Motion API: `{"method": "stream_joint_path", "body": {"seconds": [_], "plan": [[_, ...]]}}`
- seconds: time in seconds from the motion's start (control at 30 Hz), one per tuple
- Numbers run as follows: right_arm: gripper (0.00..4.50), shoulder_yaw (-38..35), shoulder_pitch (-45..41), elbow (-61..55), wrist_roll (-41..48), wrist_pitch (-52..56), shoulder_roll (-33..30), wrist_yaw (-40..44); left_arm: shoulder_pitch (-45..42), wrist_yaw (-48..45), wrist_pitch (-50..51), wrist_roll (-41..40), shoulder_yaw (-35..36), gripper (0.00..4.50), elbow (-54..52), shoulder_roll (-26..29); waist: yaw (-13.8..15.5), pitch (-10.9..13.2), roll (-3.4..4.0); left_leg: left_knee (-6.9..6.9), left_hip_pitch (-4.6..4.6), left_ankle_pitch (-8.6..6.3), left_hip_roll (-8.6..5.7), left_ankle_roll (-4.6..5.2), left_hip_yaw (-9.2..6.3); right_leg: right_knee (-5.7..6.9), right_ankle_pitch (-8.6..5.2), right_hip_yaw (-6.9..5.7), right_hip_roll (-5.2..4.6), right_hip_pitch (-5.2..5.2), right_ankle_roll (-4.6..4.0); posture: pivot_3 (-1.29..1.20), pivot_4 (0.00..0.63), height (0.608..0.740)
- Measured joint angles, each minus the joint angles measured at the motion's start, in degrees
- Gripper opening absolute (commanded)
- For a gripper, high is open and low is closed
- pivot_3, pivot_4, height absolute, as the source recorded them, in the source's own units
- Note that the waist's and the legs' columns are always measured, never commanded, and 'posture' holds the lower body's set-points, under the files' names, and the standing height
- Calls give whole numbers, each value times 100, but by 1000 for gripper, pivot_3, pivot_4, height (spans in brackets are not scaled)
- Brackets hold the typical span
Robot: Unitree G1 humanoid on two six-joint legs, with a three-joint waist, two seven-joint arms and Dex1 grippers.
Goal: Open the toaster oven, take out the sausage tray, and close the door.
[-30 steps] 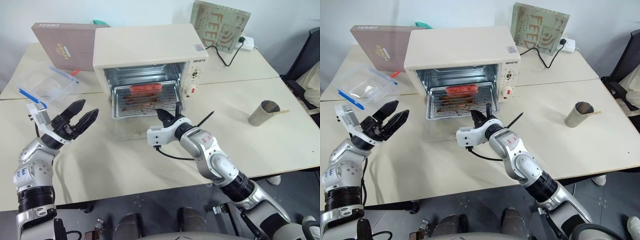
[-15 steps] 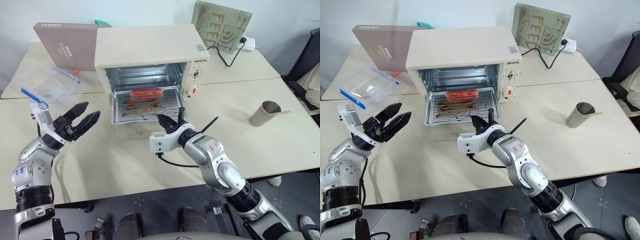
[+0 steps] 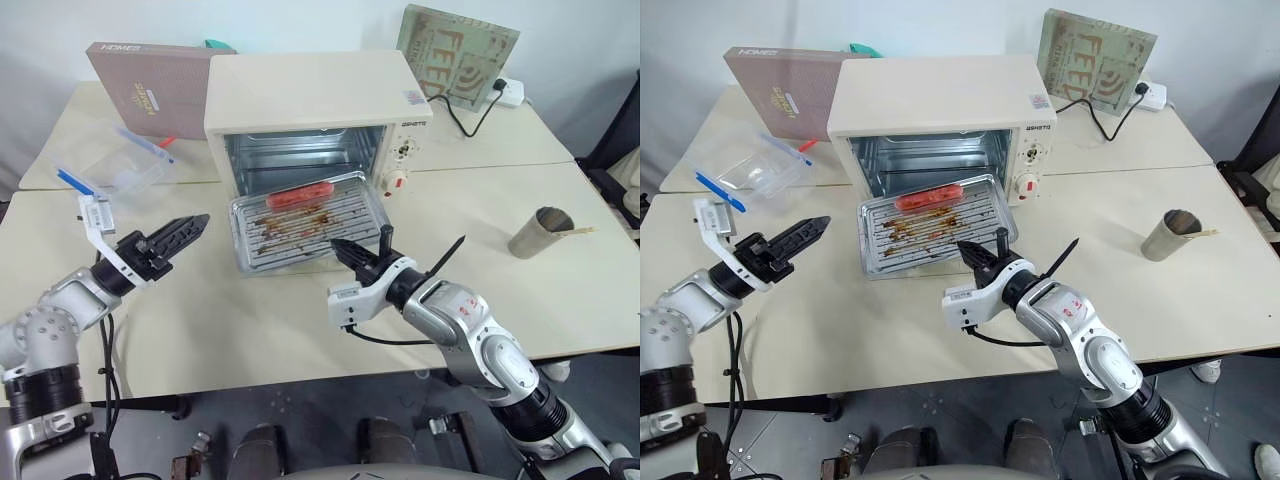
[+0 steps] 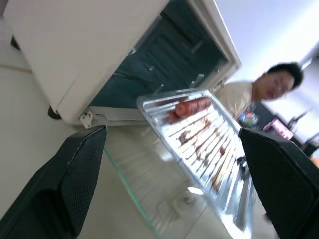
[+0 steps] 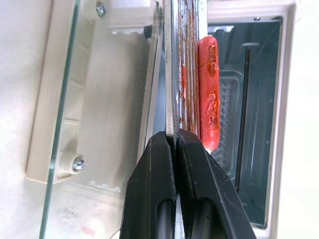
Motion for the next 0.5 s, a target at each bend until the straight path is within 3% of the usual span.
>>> {"method": "stream_joint_path", "body": {"seconds": [0.2, 0.5], "plan": [[18, -104, -5, -1, 88, -256, 4, -13, -525, 962, 1796, -968, 181, 4500, 484, -206, 49, 0, 0, 4, 1, 0, 0, 0, -1, 1, 0, 3, 1, 2, 0, 0, 150, 740], [18, -244, -18, -3, 118, -400, 22, -10, -1025, 2194, 2366, -1690, 612, 4500, 1118, -844, 107, -1, -2, 4, 3, 0, -1, -1, 0, 1, 0, 4, 1, 4, 0, 0, 150, 740]]}}
